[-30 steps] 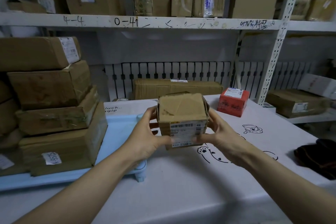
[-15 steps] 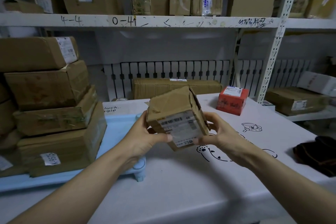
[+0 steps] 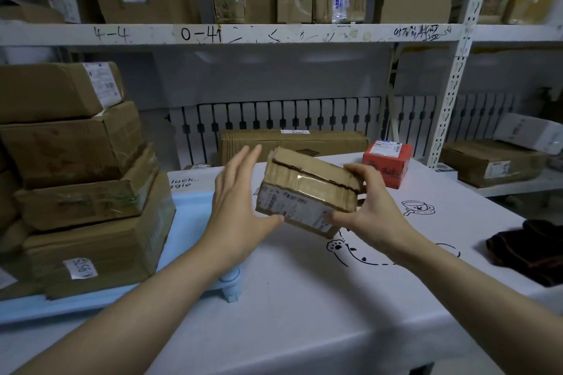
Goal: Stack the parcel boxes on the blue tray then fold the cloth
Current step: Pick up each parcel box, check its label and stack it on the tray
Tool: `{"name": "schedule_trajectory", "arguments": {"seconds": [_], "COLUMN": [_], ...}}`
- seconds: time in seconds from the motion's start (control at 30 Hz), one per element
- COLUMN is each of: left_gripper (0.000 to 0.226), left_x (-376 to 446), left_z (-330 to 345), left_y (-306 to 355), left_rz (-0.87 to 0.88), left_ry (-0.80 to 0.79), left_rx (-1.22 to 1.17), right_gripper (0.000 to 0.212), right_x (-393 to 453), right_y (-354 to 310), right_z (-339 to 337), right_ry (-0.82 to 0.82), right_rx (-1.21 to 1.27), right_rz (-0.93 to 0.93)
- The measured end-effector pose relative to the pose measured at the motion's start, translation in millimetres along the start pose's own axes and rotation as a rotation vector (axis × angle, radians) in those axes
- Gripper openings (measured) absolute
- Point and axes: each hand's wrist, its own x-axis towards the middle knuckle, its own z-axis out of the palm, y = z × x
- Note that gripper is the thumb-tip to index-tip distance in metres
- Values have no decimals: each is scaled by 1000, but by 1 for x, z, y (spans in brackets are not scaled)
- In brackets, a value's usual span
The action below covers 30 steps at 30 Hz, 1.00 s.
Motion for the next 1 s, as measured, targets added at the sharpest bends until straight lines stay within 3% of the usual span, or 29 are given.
{"name": "schedule_trajectory", "arguments": {"seconds": [0.23, 0.47, 0.6, 0.77, 0.9, 1.0], "left_gripper": [95, 96, 88, 82, 84, 88], "left_x": [12, 18, 18, 18, 14, 12], "left_z": [9, 15, 12, 5, 2, 1], "left_y": [16, 18, 13, 0, -6, -5], "left_rz": [310, 288, 183, -58, -192, -229], "left_ry": [-39, -27, -50, -131, -193, -219], "left_rx": [398, 364, 224, -227, -442, -525], "right_gripper": [103, 100, 106, 118, 117, 104], "right_x": [1, -2, -1, 0, -1, -3], "right_y": [-13, -26, -26, -23, -18, -17], "right_z": [0, -3, -6, -14, -18, -18], "right_ry": [43, 34, 41, 50, -68, -182], "right_rx": [-255, -309, -242, -124, -41, -26], "right_rz": [-236, -399, -367, -168, -52, -1]}}
